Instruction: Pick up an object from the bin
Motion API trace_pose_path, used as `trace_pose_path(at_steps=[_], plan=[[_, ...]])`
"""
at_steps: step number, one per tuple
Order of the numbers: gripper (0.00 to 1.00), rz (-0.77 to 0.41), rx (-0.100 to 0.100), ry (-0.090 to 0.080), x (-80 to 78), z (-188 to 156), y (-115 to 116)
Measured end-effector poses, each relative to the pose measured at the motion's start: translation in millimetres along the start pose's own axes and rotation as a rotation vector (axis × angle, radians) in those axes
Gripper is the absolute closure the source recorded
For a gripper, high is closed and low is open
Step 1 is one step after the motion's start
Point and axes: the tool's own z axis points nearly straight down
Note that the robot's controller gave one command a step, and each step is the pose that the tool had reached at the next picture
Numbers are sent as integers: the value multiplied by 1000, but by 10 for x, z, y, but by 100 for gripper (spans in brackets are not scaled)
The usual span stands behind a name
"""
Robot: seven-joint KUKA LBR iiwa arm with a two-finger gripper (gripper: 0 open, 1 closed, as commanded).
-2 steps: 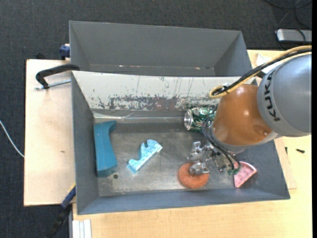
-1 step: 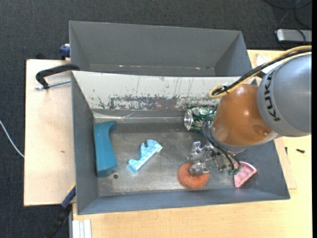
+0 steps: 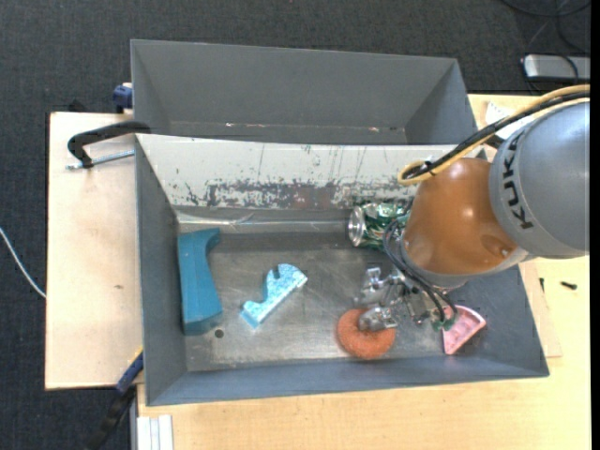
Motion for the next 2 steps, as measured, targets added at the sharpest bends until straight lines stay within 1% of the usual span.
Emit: trace_pose_path(at_steps=[1,2], plan=[[100,-1,-4,7,25,-166,20],[100,-1,-4,1,2,-327,21]])
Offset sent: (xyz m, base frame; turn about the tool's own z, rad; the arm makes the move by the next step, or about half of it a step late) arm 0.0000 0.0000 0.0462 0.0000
